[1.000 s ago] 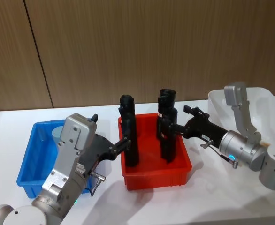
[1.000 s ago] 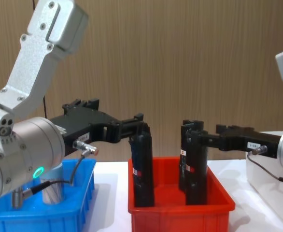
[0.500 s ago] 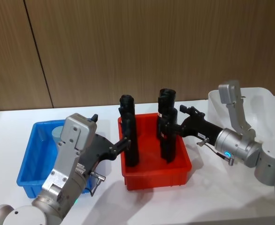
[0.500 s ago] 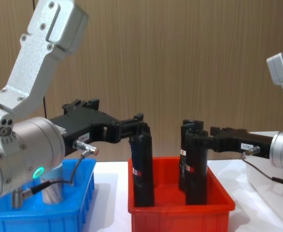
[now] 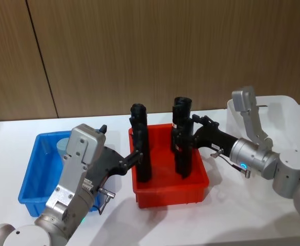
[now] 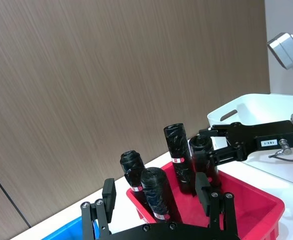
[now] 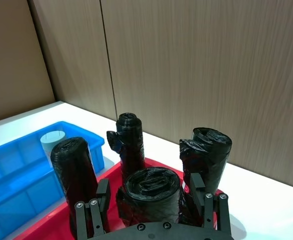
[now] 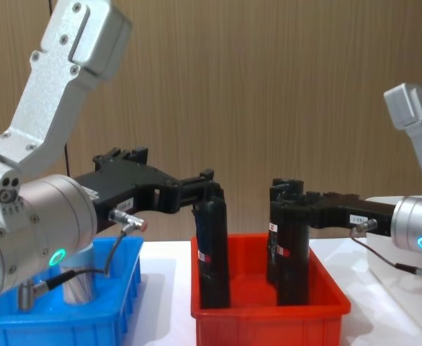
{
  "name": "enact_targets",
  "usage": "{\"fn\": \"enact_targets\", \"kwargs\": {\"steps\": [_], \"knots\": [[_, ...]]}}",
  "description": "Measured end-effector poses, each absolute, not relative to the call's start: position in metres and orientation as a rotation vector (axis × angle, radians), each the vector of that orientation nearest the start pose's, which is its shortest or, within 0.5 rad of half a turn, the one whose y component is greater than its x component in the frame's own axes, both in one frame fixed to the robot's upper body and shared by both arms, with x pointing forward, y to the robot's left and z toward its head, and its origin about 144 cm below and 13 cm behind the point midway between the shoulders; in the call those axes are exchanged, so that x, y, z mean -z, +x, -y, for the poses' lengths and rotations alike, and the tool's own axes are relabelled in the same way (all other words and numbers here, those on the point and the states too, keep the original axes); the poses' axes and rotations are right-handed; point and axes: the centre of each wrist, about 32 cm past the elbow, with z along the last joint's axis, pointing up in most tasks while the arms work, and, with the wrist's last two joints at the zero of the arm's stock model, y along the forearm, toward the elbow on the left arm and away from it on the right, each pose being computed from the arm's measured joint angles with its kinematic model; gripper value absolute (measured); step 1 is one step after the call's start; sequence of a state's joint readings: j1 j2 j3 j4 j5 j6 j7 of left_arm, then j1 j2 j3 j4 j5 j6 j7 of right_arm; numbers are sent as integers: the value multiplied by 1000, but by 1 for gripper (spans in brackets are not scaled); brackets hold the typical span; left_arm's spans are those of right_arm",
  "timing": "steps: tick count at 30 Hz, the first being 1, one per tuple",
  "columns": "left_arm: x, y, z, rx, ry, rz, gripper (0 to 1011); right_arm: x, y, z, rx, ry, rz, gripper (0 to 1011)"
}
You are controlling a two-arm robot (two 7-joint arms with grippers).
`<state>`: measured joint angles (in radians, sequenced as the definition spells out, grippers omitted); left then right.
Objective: Pick the cotton swabs from the blue box and place them into the white box.
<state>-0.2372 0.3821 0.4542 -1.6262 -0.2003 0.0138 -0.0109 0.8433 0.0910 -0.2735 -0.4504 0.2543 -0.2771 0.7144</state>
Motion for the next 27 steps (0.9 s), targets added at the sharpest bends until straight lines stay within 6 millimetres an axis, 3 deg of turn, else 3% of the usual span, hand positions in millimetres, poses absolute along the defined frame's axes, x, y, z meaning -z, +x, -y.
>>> {"fn": "enact_targets", "kwargs": {"steps": [7, 16, 22, 27], "knots": [[-1204, 492, -198, -1124, 61, 268, 1004, -1158, 661, 240, 809, -40, -9, 1001], [-1204, 492, -198, -1124, 61, 268, 1004, -1158, 665, 237, 798, -46, -6, 786], [-1204, 492, -198, -1124, 61, 268, 1004, -1159, 667, 235, 788, -48, -2, 577], [-1204, 492, -198, -1124, 61, 268, 1004, -1162, 669, 234, 780, -41, 9, 531]]}}
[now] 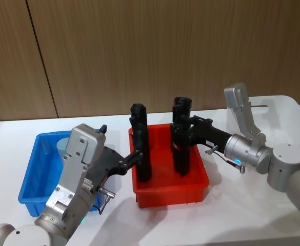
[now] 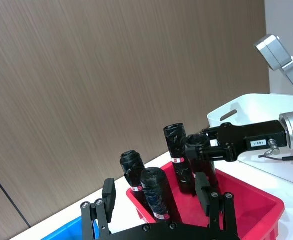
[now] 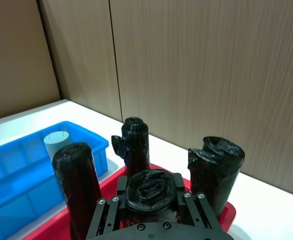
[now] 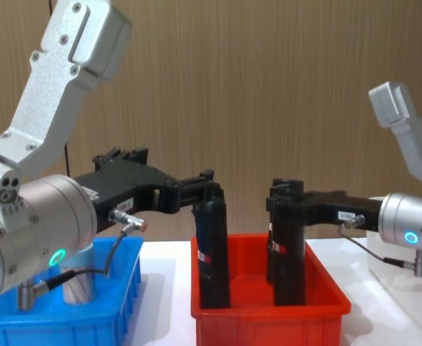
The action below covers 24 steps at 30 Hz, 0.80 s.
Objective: Pick the cotton swabs from the blue box and place them into the white box.
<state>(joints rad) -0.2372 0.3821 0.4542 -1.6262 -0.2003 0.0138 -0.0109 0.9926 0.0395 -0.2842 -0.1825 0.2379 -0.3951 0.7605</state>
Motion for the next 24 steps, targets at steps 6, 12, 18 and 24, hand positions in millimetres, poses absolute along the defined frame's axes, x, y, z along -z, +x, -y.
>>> {"fn": "enact_targets", "kwargs": {"steps": [6, 12, 18, 24], "knots": [[-1204, 492, -198, -1124, 61, 268, 1004, -1170, 672, 234, 777, -19, 37, 495], [-1204, 492, -198, -1124, 61, 268, 1004, -1188, 674, 234, 780, 22, 85, 460], [-1204, 492, -198, -1124, 61, 268, 1004, -1213, 666, 239, 813, 54, 123, 427], [-1204, 492, -198, -1124, 61, 268, 1004, -1242, 652, 250, 868, 78, 169, 400]]}}
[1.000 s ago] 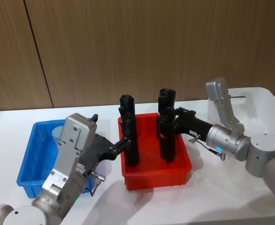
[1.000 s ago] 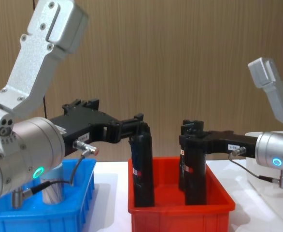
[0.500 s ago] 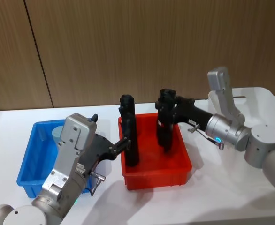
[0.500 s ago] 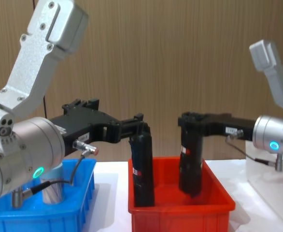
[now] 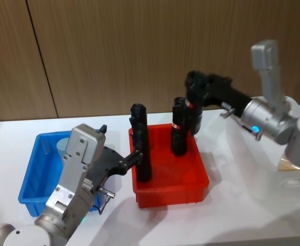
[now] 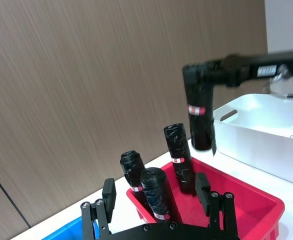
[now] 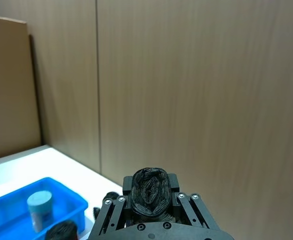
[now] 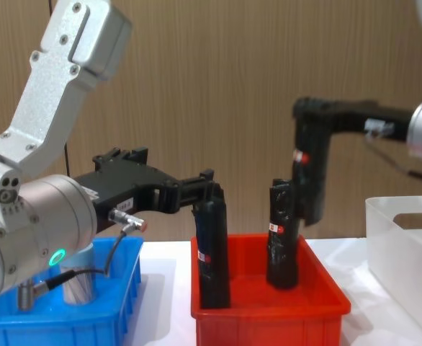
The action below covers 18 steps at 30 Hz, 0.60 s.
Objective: Pick the cotton swabs from the blue box and place them into the white box.
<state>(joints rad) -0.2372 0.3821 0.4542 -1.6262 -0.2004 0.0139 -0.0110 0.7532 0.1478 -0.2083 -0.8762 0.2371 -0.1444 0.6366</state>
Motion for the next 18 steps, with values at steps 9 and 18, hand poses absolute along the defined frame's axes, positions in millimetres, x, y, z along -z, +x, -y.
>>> {"fn": "enact_targets", "kwargs": {"steps": [9, 18], "knots": [[-1204, 492, -198, -1124, 61, 268, 1004, -1274, 630, 268, 963, 78, 222, 366], [-1204, 492, -198, -1124, 61, 268, 1004, -1293, 610, 286, 1089, 48, 257, 366]]}}
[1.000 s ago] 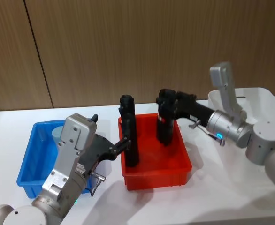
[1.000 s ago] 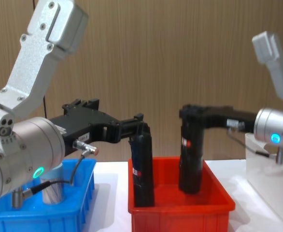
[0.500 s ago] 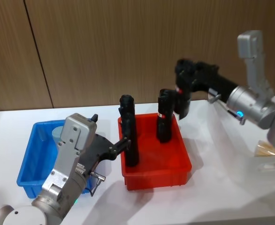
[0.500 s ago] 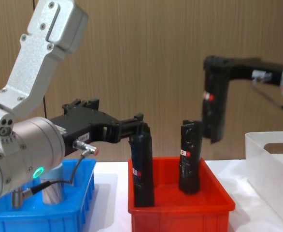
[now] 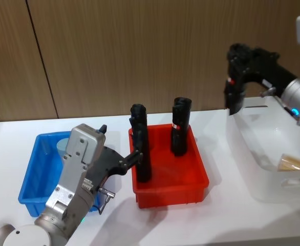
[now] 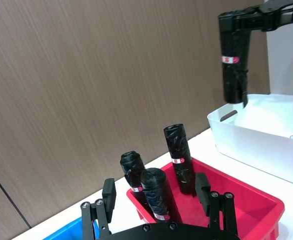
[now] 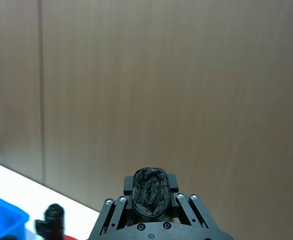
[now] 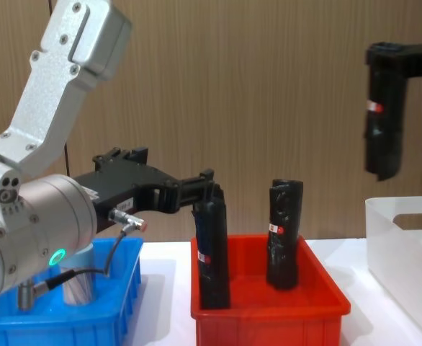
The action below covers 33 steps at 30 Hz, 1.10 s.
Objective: Pick the cotton swabs from the blue box and place them into the white box.
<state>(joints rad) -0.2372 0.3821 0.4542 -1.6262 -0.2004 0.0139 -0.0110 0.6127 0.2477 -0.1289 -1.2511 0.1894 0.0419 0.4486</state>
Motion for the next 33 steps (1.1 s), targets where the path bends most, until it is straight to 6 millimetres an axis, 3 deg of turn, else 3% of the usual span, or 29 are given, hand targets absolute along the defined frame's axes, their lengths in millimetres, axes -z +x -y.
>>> {"fn": "enact_targets", "kwargs": {"steps": [10, 33], "knots": [[-1204, 492, -198, -1124, 61, 268, 1004, -1293, 601, 308, 1219, -1, 247, 366], [-1204, 492, -198, -1124, 61, 268, 1004, -1249, 620, 335, 1319, -60, 138, 366]]}}
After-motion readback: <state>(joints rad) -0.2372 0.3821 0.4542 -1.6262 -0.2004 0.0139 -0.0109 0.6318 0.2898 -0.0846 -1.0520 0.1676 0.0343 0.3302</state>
